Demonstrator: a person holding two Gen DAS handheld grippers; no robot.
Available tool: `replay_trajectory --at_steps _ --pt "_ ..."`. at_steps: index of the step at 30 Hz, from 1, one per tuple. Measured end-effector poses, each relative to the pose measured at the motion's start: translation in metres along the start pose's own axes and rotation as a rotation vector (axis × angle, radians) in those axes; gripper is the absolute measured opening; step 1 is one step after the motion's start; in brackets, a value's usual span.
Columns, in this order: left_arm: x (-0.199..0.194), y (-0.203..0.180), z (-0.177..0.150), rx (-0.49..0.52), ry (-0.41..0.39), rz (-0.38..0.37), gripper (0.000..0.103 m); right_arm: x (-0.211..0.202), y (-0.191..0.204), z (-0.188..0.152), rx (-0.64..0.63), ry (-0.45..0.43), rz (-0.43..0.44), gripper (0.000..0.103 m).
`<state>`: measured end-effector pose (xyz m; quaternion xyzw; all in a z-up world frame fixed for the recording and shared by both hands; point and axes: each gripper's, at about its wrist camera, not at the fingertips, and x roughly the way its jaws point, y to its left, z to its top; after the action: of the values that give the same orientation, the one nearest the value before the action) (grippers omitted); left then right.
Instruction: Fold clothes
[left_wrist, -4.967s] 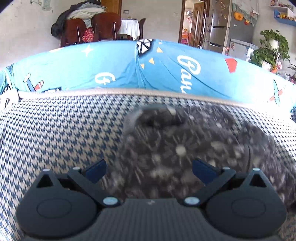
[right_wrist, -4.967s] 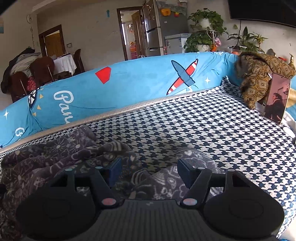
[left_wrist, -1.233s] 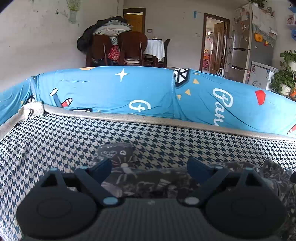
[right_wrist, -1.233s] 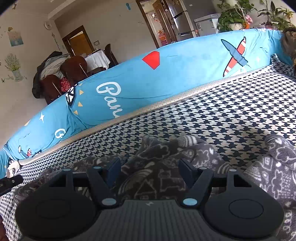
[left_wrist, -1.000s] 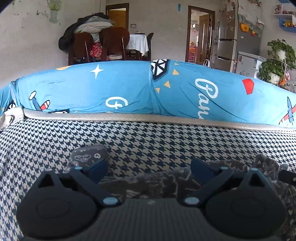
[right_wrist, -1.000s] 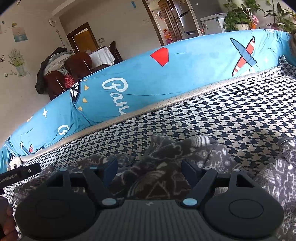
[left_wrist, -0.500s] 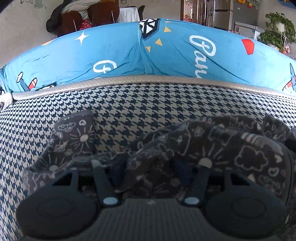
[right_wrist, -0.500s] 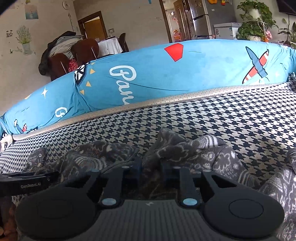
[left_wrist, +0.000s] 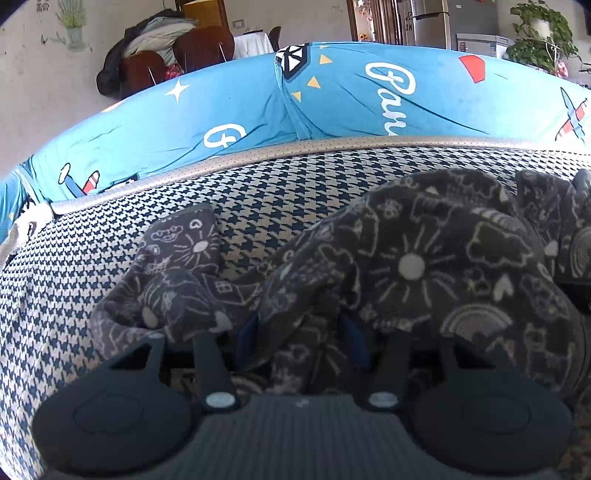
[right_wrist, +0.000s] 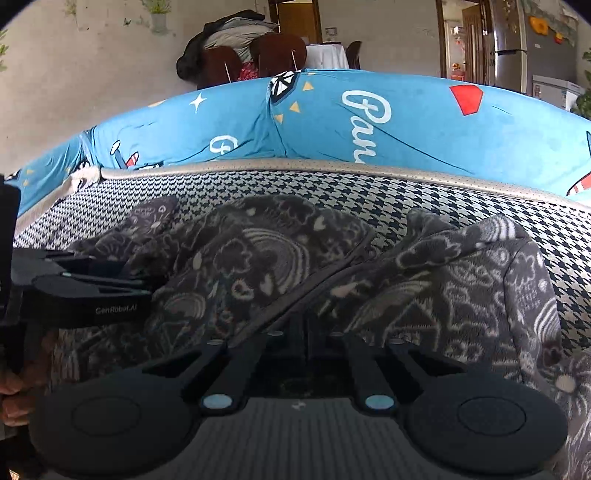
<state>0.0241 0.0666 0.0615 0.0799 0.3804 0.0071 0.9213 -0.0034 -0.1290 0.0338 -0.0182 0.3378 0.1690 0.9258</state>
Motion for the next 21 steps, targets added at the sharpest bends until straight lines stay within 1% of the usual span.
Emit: replay_trajectory --at_steps 3,11,13,16,17,21 --pt "-0.007 0.001 -0.004 0.000 -0.004 -0.001 0.051 0.000 0.002 -0.009 0.018 0.004 -0.006 0.007" --pt "-0.021 0.003 -0.012 -0.022 0.001 -0.001 0.056 -0.007 0.005 -0.022 0.060 -0.021 -0.024 0.007" --pt "-0.026 0.004 -0.010 -0.042 -0.012 -0.012 0.058 -0.007 0.006 -0.024 0.062 -0.026 -0.028 0.007" --pt "-0.038 0.004 -0.002 -0.057 -0.065 -0.039 0.058 -0.009 0.005 -0.025 0.067 -0.027 -0.025 0.007" --pt "-0.041 0.002 0.001 -0.050 -0.085 -0.048 0.060 -0.009 0.005 -0.025 0.066 -0.027 -0.024 0.007" --pt "-0.046 -0.018 0.013 -0.003 -0.144 -0.100 0.076 -0.009 0.006 -0.025 0.055 -0.028 -0.027 0.007"
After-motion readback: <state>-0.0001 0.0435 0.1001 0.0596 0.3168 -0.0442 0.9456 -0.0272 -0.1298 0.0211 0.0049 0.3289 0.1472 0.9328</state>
